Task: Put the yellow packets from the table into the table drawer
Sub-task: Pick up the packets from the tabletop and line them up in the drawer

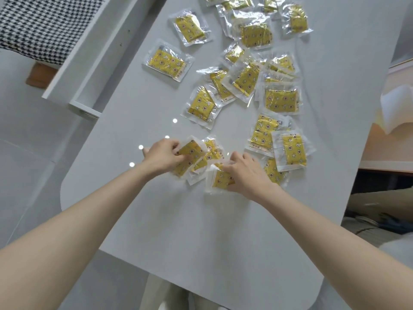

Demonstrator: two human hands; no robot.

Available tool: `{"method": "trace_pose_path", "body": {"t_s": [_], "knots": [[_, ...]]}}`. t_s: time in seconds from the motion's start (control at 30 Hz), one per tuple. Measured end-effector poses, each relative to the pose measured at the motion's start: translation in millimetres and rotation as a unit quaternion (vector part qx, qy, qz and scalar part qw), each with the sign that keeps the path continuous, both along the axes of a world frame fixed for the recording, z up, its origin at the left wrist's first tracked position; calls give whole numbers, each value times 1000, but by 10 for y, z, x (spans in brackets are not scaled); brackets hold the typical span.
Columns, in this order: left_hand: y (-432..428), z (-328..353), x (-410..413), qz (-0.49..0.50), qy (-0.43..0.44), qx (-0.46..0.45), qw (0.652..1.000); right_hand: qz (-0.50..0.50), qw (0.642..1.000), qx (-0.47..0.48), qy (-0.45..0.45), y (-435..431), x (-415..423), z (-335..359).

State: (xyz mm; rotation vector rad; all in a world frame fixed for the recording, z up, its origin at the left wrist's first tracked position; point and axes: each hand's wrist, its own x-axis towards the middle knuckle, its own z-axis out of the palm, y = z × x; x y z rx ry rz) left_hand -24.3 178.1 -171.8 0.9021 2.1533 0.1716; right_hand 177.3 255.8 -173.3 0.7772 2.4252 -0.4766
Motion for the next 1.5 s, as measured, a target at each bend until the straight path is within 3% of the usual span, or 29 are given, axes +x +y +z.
{"method": "trace_pose_path", "body": {"t_s": [0.1,0.2,0.27,0.4,0.57,0.83,1.07,1.5], "knots": [[145,-51,179,-37,36,15,999,-136,989,-43,38,26,171,-22],[233,-122,365,-90,34,10,995,-332,938,-61,77,22,299,-82],[252,-169,461,-120,59,9,991,-405,908,-65,84,3,340,-108],[252,-241,545,-113,64,-14,991,-481,865,-93,107,-58,405,-173],[127,-259,580,-30,-3,14,999,-504,844,-101,152,-124,428,-154],[-170,361,508,179,-102,72,976,-602,712,-253,259,-202,407,467],[-79,1578,176,234,-133,180,946,-581,694,-287,313,-128,150,1557],[-1132,3102,-677,287,-178,315,887,-507,728,-263,380,-619,-898,3161]]}}
